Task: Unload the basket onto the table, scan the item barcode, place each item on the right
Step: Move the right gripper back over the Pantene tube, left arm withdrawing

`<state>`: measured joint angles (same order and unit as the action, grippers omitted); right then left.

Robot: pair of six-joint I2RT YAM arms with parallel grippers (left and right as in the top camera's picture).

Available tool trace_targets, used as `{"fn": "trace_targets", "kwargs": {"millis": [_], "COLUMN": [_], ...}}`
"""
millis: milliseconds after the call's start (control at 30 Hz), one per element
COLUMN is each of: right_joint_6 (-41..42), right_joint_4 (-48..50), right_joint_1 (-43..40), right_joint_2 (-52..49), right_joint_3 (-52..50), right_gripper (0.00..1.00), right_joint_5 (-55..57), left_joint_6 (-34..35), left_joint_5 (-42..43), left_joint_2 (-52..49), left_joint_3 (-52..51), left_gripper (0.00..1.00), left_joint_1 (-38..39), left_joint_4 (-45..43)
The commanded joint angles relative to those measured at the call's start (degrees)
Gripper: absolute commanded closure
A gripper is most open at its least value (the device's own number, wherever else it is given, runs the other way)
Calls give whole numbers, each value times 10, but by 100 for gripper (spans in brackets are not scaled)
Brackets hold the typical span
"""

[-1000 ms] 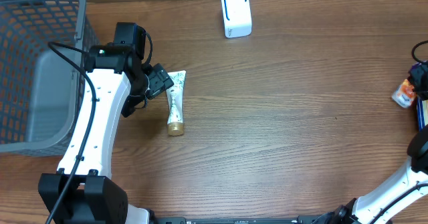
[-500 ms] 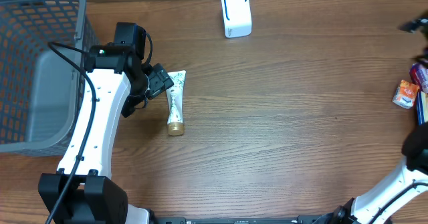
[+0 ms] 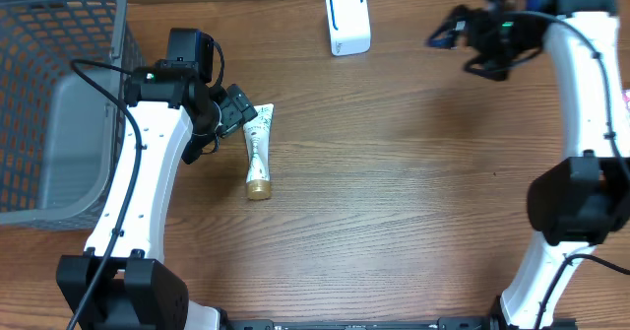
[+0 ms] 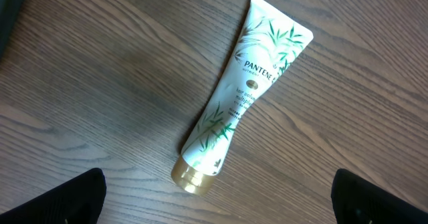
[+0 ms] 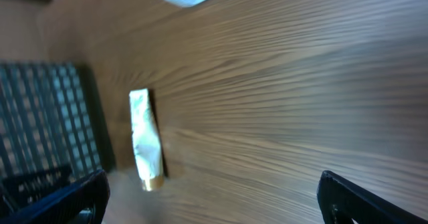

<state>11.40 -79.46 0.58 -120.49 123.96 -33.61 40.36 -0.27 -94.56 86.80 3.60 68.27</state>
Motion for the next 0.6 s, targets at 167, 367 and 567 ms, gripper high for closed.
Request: {"fn": "trace_targets", "kwargs": {"millis": [167, 367, 567], "right_joint_6": [-8, -8, -10], "right_joint_4": [34, 31, 21], "right_joint_1": [85, 92, 92], "right_joint_2": [5, 5, 5], "right_joint_3": [-2, -3, -2], "right_gripper": [0, 0, 0], "right_joint_5": [6, 6, 21], "left_joint_6": [-33, -85, -176], "left_joint_5": [26, 76, 172], "left_joint_2": [-86, -177, -259], "left_joint_3": [-2, -2, -2], "left_gripper": [23, 53, 45], "left_joint_1": [-1, 12, 26], "left_joint_4": [2, -5, -61]}}
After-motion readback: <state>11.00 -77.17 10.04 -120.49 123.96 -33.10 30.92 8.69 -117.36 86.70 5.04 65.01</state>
